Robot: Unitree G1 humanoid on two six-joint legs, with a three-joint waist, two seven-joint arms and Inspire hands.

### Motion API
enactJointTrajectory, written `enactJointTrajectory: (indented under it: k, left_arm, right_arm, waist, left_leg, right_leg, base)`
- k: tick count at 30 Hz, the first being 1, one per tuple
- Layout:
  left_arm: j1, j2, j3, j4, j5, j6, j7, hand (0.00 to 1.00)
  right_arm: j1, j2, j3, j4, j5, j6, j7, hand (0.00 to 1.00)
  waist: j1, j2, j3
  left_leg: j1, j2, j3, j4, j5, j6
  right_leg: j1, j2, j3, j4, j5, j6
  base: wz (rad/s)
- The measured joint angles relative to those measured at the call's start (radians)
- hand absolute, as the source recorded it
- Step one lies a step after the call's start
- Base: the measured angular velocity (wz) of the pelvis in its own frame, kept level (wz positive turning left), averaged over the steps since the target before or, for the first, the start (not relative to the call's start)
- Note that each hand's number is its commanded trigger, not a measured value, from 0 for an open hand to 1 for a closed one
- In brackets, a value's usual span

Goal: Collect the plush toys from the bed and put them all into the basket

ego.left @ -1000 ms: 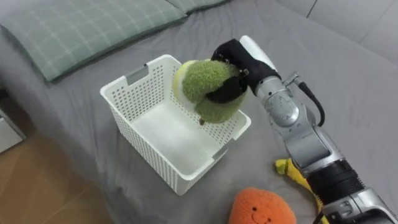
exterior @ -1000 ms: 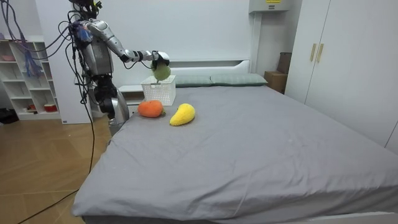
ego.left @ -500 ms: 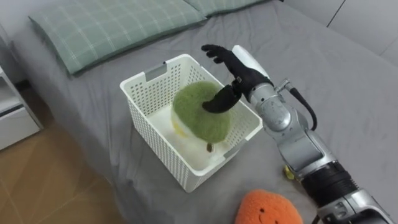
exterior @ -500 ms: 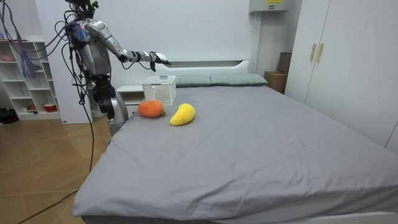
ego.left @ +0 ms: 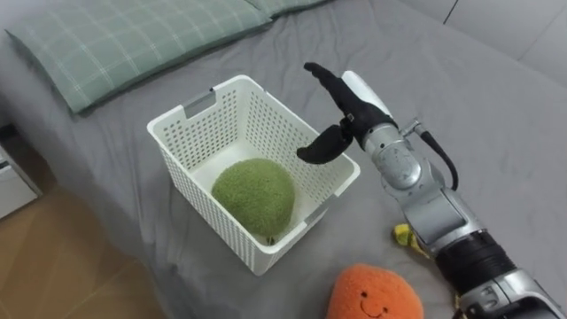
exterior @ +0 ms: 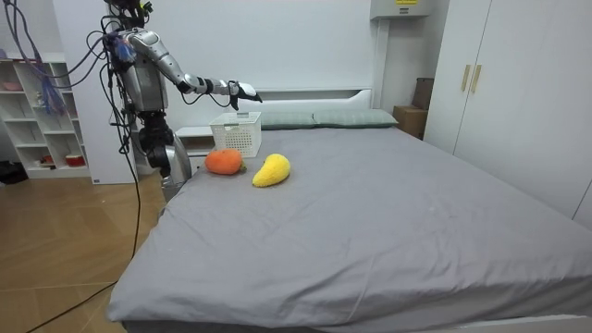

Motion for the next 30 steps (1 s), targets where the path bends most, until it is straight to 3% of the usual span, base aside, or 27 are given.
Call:
enactJointTrajectory:
  k: [18, 27, 30]
  left_arm:
    - [-0.007, 0.000, 0.003, 0.001, 0.002, -0.001, 0.001, 0.00]
    - [0.014, 0.000, 0.003, 0.000, 0.003, 0.000, -0.001, 0.00]
    - [0.031, 0.001, -0.003, 0.000, 0.002, 0.000, -0.001, 0.00]
  right_arm:
    - [0.000, -0.010, -0.049, 0.000, -0.002, -0.004, -0.003, 0.00]
    - [0.017, -0.032, -0.088, -0.001, 0.003, -0.004, -0.004, 0.00]
    - [0.037, -0.037, -0.100, -0.001, 0.004, -0.005, -0.008, 0.00]
  waist:
    - [-0.013, 0.007, -0.0013]
    - [-0.032, 0.014, -0.0041]
    - [-0.053, 0.014, -0.0053]
  left_leg:
    - [0.019, 0.000, 0.012, 0.000, 0.000, 0.000]
    - [0.023, 0.004, 0.021, -0.003, -0.002, 0.002]
    - [0.027, 0.005, 0.025, -0.001, -0.001, 0.002]
  right_leg:
    - [0.012, 0.000, 0.019, 0.001, 0.000, 0.000]
    - [0.011, 0.000, 0.024, 0.002, 0.000, 0.000]
    - [0.012, 0.001, 0.033, 0.002, 0.000, 0.000]
  base:
    - [-0.02]
    - [-0.03]
    - [-0.03]
